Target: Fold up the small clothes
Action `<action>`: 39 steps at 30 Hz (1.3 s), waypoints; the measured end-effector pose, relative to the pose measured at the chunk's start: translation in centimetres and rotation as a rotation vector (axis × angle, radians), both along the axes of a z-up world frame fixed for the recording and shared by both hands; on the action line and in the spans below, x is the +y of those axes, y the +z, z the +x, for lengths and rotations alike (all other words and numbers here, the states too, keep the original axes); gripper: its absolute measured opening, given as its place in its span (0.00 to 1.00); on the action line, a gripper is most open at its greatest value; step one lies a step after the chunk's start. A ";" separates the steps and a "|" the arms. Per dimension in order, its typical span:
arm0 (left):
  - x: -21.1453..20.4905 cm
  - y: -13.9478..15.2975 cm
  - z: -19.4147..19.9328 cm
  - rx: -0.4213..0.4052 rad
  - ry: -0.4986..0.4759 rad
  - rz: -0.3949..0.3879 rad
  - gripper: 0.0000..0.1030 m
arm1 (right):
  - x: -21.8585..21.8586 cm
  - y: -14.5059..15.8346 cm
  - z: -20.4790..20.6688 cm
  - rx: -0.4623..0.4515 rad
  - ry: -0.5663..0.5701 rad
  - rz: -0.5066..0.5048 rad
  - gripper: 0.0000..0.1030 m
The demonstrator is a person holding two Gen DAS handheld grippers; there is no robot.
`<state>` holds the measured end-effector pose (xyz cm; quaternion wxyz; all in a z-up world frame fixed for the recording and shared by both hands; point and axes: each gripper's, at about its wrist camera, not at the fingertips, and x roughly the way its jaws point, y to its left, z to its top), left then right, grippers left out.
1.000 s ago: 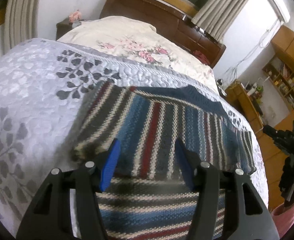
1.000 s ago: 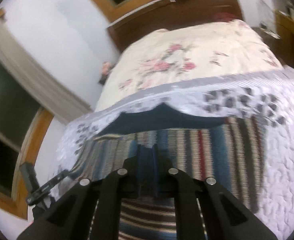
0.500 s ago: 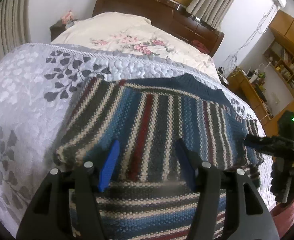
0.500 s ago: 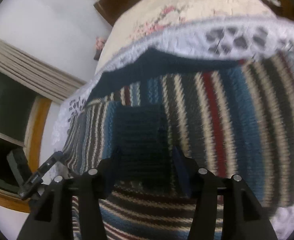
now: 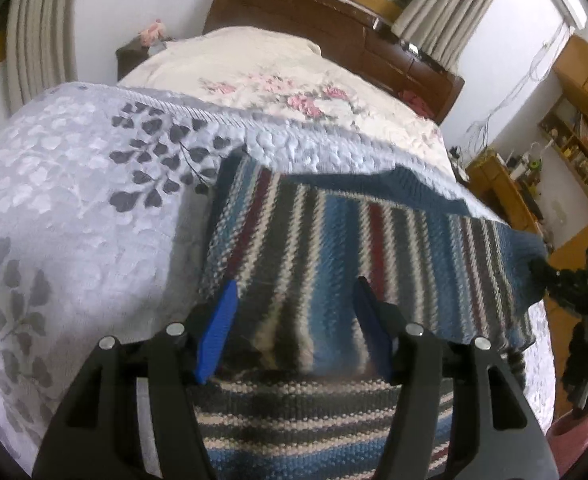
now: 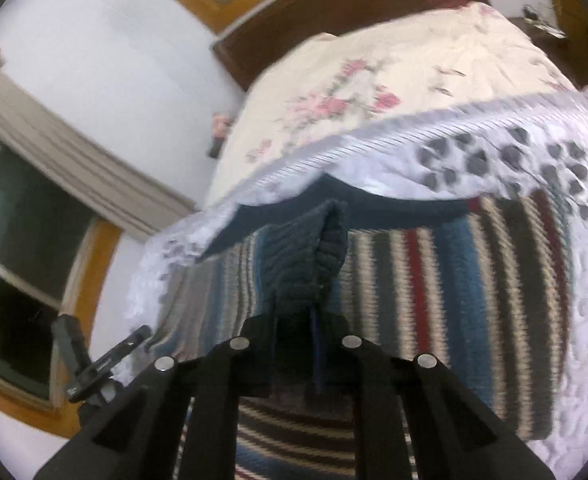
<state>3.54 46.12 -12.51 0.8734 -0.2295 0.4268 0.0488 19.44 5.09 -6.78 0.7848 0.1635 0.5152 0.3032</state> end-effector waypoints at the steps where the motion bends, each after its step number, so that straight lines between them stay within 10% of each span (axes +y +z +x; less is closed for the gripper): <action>1: -0.3 -0.7 0.5 0.017 -0.008 0.004 0.58 | 0.0 -1.1 0.3 0.025 -0.006 -0.026 0.13; 7: -1.3 -3.0 1.9 0.077 -0.039 0.057 0.59 | 0.0 -6.1 1.4 0.109 -0.032 -0.099 0.16; 18: -3.1 1.2 2.4 0.010 -0.100 0.026 0.63 | 0.3 0.9 -1.5 -0.098 -0.023 -0.207 0.28; 29: -4.2 -3.6 4.0 0.111 -0.153 0.035 0.64 | 2.7 -5.8 -2.2 0.018 0.019 -0.273 0.27; 39: -4.4 -1.1 1.6 0.098 -0.138 0.018 0.64 | 0.8 -2.7 -4.8 -0.029 -0.007 -0.246 0.40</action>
